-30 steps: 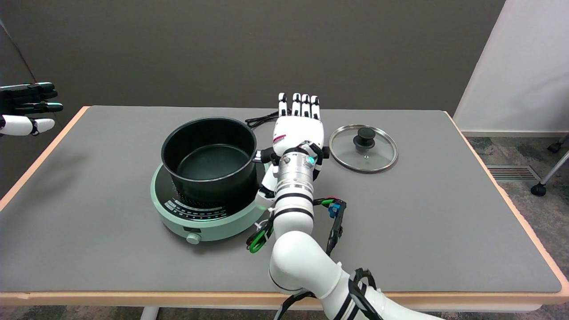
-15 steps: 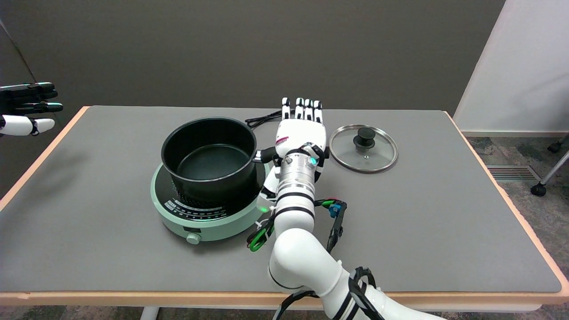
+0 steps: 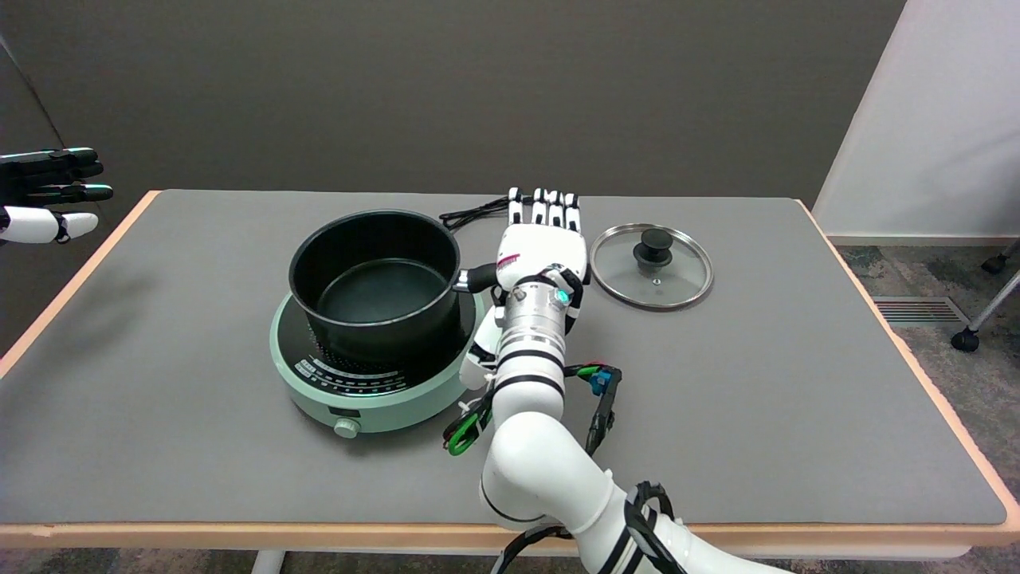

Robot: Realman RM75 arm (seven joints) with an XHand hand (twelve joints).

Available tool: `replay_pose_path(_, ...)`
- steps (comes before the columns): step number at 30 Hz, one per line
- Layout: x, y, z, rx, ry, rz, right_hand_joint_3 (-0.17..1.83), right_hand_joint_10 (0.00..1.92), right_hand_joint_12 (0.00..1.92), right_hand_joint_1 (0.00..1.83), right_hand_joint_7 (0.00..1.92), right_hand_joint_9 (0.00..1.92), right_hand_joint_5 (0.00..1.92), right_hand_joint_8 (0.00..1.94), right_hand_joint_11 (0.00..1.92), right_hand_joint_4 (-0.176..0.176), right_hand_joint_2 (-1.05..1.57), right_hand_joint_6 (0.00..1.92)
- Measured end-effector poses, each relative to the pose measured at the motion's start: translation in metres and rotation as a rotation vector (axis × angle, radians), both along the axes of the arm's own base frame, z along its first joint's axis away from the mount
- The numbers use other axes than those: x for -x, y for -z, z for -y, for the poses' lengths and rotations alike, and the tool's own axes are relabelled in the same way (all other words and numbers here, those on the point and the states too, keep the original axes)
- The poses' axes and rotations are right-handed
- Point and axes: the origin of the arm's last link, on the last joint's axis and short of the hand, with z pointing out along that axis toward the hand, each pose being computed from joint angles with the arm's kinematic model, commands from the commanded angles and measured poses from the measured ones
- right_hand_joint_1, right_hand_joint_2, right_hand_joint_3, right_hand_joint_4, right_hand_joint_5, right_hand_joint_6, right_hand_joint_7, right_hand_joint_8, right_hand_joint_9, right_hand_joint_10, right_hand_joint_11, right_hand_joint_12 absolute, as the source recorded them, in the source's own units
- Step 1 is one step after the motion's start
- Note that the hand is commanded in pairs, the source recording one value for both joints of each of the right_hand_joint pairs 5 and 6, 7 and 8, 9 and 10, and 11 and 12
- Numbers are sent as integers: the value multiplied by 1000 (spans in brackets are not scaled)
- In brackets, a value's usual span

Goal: Pick up the pot.

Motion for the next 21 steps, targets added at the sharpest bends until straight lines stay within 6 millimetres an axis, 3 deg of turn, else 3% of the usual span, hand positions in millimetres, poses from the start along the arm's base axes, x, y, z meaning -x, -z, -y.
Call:
replay_pose_path(2, 0, 0, 0, 1, 2, 1, 741, 9, 9, 1214, 9, 9, 9, 9, 9, 99, -864, 9)
replay_pose_path(4, 1, 0, 0, 1, 4, 3, 677, 15, 15, 1212, 15, 15, 15, 15, 15, 176, -861, 15)
replay_pose_path(6, 1, 0, 0, 1, 5, 4, 959, 29, 29, 1208, 29, 29, 29, 29, 29, 176, -958, 29)
replay_pose_path(9, 0, 0, 1, 0, 5, 6, 1561, 92, 92, 1252, 92, 92, 92, 92, 92, 176, -1047, 92)
replay_pose_path(13, 0, 0, 1, -1, 5, 5, 1806, 308, 308, 1249, 308, 308, 308, 308, 308, 176, -1047, 308)
replay_pose_path(15, -1, 1, 2, -3, 6, 1, 1825, 437, 437, 1271, 437, 437, 437, 437, 437, 176, -1047, 437)
replay_pose_path(21, -4, 4, 5, -26, 2, -15, 1603, 624, 624, 1258, 624, 624, 624, 624, 624, 176, -1046, 624)
